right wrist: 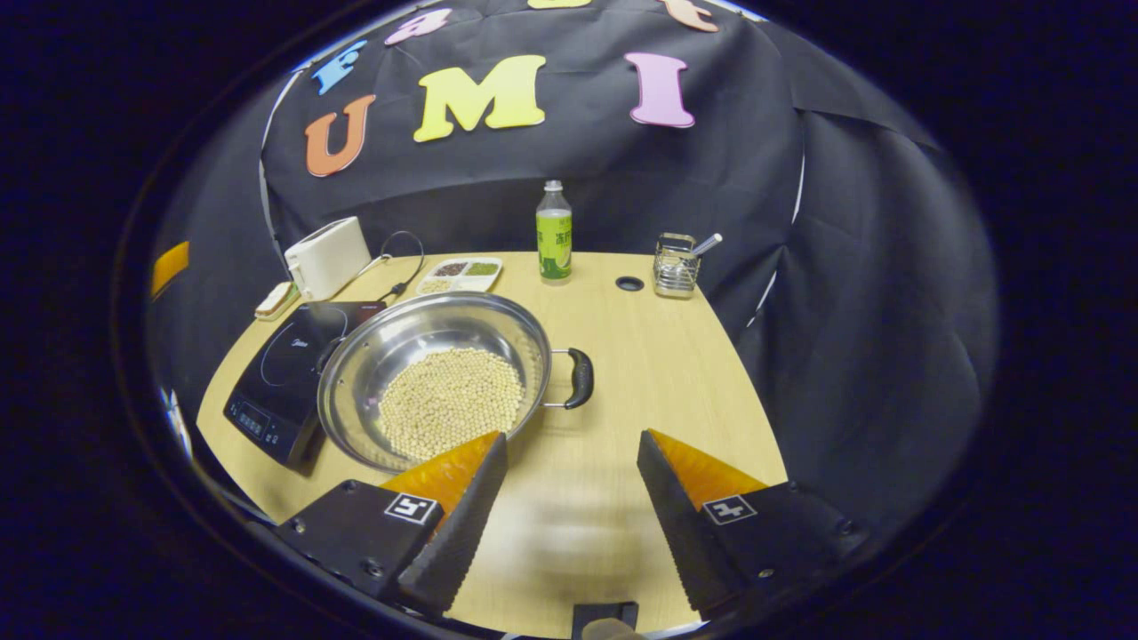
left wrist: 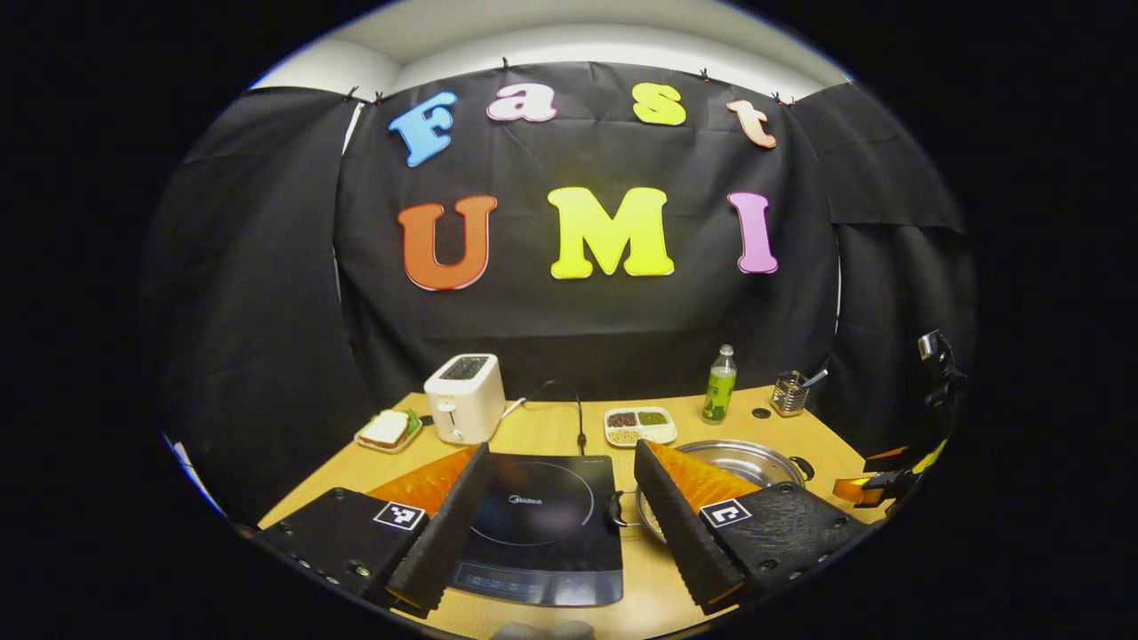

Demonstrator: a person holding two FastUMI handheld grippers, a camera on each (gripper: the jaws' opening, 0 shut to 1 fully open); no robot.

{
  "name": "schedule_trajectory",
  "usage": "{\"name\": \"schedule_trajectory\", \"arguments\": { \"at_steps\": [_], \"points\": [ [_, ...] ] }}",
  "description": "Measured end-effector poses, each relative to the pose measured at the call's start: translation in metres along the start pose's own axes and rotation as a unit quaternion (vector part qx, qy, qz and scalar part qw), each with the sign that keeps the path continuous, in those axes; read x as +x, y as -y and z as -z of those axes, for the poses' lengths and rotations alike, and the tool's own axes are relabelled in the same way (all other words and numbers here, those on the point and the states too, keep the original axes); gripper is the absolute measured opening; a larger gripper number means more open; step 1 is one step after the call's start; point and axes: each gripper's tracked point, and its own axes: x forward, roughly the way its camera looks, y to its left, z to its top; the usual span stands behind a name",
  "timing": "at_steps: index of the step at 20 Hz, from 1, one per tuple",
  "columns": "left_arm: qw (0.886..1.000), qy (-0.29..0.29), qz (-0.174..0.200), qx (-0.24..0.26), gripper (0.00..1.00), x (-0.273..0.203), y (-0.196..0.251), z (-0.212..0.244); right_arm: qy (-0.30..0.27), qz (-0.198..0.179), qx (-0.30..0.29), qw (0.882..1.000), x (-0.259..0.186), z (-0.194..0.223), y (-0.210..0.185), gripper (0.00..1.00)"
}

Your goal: First push the handle of the pot to place it horizontally, then grasp the pot with both hands and set it on the induction cooktop.

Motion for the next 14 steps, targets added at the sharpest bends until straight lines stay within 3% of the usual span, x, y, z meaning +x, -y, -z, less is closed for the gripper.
{"name": "schedule_trajectory", "arguments": {
  "at_steps": [6,14],
  "points": [
    [0.996,-0.083,0.012,-0.025,0.96,0.054,0.031,0.061,-0.023,-0.025,-0.007,0.999,0.039,-0.005,-0.009,0.93],
    [0.984,-0.175,0.001,-0.002,0.96,0.114,0.053,0.131,-0.064,-0.038,-0.021,0.997,0.103,-0.014,-0.001,0.94]
  ]
}}
